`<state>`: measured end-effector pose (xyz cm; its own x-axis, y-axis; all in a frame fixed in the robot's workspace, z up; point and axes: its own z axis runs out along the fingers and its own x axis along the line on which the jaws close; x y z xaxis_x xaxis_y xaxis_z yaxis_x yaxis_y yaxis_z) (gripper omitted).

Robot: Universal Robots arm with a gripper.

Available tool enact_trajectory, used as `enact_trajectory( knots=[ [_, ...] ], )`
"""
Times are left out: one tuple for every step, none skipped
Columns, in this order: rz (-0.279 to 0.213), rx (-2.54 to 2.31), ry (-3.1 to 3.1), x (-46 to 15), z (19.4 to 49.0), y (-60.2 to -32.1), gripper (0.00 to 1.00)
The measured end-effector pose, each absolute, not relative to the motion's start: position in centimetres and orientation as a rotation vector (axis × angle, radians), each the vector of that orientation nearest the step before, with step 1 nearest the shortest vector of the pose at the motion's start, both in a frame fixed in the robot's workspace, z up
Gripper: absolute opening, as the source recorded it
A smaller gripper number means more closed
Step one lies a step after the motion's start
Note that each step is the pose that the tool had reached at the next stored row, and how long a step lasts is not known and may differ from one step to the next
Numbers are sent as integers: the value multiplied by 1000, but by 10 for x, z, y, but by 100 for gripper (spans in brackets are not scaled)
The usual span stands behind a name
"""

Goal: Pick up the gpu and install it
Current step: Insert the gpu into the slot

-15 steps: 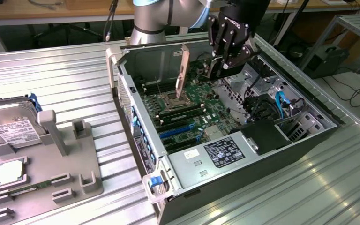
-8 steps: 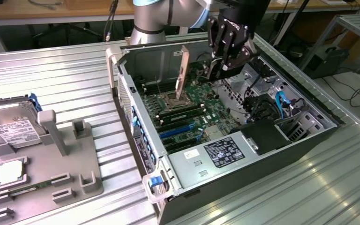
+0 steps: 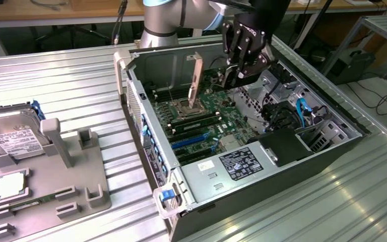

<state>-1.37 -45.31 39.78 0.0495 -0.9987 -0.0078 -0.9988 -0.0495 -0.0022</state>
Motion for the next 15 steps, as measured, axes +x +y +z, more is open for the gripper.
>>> enact_trajectory(
  knots=[
    [6,-2271,2161,-14,397,-453,27],
    [6,-2271,2161,-14,396,-453,27],
    [6,-2271,2161,-14,395,-453,27],
    [6,-2271,2161,-14,395,-453,27],
    [6,-2271,2161,-14,394,-453,27],
    [6,-2271,2161,-14,394,-453,27],
    [6,-2271,2161,-14,393,-453,27],
    [6,-2271,2161,-14,393,-453,27],
    [6,-2271,2161,-14,392,-453,27],
    [6,-2271,2161,-14,391,-453,27],
    [6,-2271,2161,-14,391,-453,27],
    [6,-2271,2161,-14,390,-453,27],
    [6,-2271,2161,-14,390,-453,27],
    [6,-2270,2162,-14,389,-453,27],
    [6,-2269,2163,-14,388,-453,27]
  ],
)
